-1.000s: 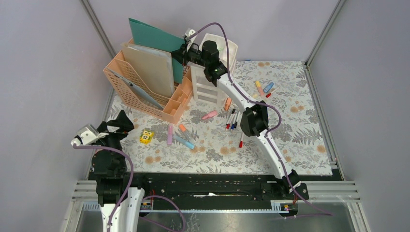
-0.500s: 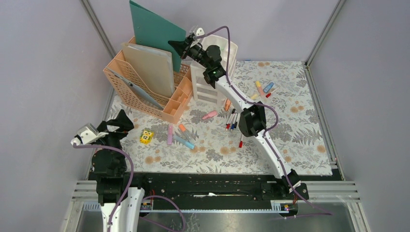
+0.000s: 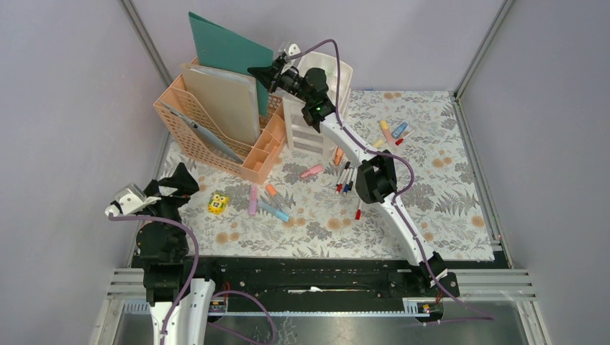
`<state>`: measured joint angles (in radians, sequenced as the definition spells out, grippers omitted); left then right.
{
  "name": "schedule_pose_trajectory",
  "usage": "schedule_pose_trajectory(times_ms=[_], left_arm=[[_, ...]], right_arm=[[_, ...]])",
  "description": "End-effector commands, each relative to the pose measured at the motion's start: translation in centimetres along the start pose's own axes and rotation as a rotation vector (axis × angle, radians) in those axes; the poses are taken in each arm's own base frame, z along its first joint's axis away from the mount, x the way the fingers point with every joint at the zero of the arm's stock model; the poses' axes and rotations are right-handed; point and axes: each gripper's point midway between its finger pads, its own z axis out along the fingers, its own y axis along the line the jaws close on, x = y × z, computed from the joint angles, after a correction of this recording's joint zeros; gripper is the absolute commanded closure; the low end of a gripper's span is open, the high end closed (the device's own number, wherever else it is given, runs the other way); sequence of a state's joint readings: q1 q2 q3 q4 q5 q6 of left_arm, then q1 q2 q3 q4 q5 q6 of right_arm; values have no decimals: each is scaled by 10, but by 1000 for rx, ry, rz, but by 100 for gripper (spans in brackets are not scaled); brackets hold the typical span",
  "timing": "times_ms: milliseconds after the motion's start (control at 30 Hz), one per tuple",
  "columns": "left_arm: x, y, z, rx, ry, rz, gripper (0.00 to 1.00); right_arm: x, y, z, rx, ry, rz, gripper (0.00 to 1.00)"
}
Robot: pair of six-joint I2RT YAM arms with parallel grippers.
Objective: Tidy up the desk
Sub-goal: Place the folder in the storage box.
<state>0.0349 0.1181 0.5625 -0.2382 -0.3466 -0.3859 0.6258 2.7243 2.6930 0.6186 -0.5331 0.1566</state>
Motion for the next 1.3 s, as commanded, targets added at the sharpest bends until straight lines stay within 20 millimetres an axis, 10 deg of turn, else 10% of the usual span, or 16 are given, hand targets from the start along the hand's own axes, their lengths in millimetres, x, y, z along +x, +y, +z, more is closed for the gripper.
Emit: schedule_pose_trajectory(times_ms=[0, 500, 933, 1267], left_arm=[[-6, -5, 2, 20, -25, -12, 1], [-9, -6, 0, 27, -39, -18, 1], [-11, -6, -1, 34, -46, -20, 1], [-6, -11, 2, 52, -23, -16, 1]], right_arm=[[56, 35, 7, -40, 89, -13, 100], [105, 58, 1, -52, 220, -40, 86], [57, 64, 11, -73, 202, -49, 68], [-16, 53, 10, -87, 223, -142, 32]])
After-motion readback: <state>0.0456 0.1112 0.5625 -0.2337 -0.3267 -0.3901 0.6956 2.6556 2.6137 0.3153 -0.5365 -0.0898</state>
